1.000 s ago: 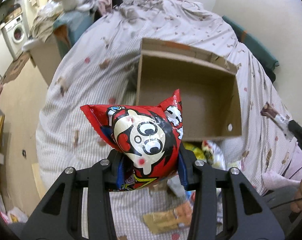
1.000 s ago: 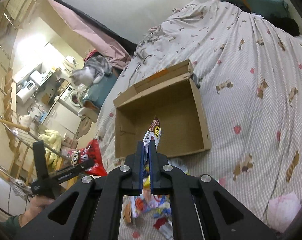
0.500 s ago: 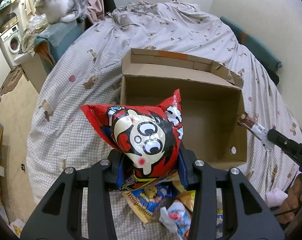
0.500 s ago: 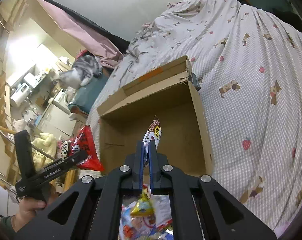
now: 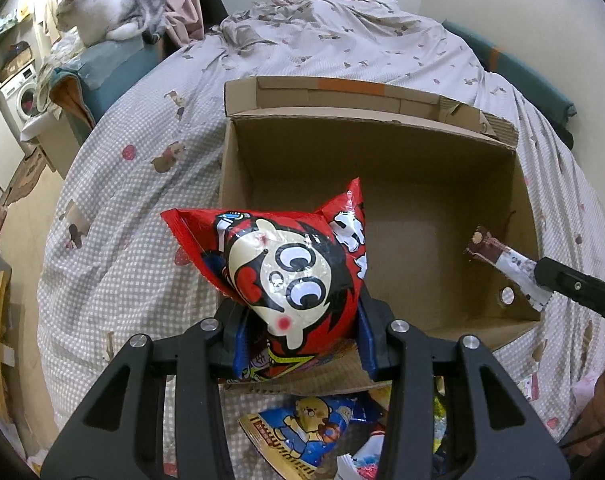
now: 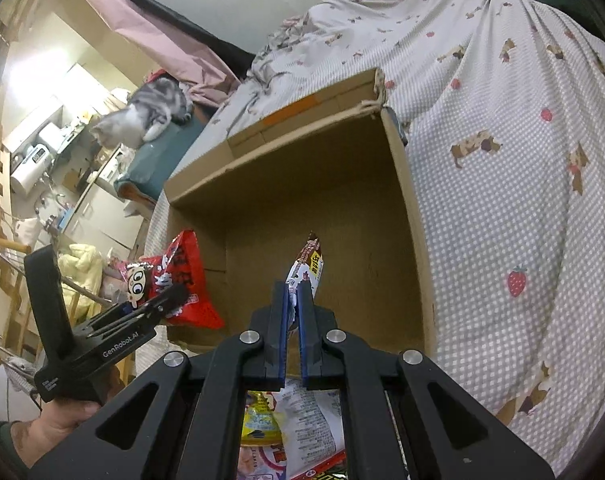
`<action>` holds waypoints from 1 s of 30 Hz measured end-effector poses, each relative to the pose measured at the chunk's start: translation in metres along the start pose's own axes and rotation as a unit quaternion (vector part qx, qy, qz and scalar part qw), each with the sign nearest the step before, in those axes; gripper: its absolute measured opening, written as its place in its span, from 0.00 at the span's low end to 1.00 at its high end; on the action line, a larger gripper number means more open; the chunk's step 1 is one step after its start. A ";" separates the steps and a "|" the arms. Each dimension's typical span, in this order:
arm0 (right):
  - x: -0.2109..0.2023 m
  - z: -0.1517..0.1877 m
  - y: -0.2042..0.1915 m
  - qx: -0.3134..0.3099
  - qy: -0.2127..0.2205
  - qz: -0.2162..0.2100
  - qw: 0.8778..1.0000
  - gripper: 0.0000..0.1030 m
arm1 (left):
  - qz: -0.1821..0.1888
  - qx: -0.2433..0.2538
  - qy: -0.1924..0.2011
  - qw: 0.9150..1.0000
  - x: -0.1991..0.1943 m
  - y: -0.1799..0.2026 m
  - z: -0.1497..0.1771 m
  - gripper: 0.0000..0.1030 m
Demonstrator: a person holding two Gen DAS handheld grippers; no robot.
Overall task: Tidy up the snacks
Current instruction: 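Lift the red bag with the left gripper and drop it into the box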
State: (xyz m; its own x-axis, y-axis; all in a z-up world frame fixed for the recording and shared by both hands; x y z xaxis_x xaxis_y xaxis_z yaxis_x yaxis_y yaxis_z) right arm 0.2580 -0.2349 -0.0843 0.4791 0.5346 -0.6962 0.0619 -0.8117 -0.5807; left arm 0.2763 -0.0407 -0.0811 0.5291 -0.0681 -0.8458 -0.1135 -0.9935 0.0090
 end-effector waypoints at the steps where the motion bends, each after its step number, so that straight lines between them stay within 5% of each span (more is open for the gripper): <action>1: 0.002 0.000 0.000 -0.001 -0.002 0.001 1.000 0.04 | 0.002 0.000 0.001 1.000 0.001 0.001 0.000 0.37; 21: 0.020 0.006 0.006 0.026 -0.035 -0.008 0.999 0.10 | 0.017 0.013 -0.003 1.000 0.004 0.008 0.007 0.42; 26: 0.020 0.005 0.009 0.027 -0.035 0.005 0.999 0.10 | 0.020 0.008 0.011 1.000 -0.005 0.007 0.005 0.83; 29: 0.019 0.006 0.006 0.017 -0.034 0.010 0.999 0.24 | 0.016 0.008 0.019 1.000 -0.009 0.006 0.002 0.85; 30: 0.018 0.005 0.005 0.014 -0.031 0.009 0.999 0.36 | 0.015 0.009 0.020 1.000 -0.009 0.006 0.002 0.85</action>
State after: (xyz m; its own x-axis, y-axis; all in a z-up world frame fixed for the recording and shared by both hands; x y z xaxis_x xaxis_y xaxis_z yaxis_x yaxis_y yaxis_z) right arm 0.2623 -0.2278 -0.1019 0.4238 0.5349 -0.7309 0.0294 -0.8147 -0.5792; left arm 0.2692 -0.0454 -0.0747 0.5582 -0.1013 -0.8235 -0.1448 -0.9892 0.0236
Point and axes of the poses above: each gripper's, at about its wrist camera, not at the fingertips, and x roughly the way its jaws point, y to its right, z to its underside, the point moved 8 cm from there along x, roughly the way its jaws point, and after that the axes turned 4 degrees about x, right-handed, at the moved point
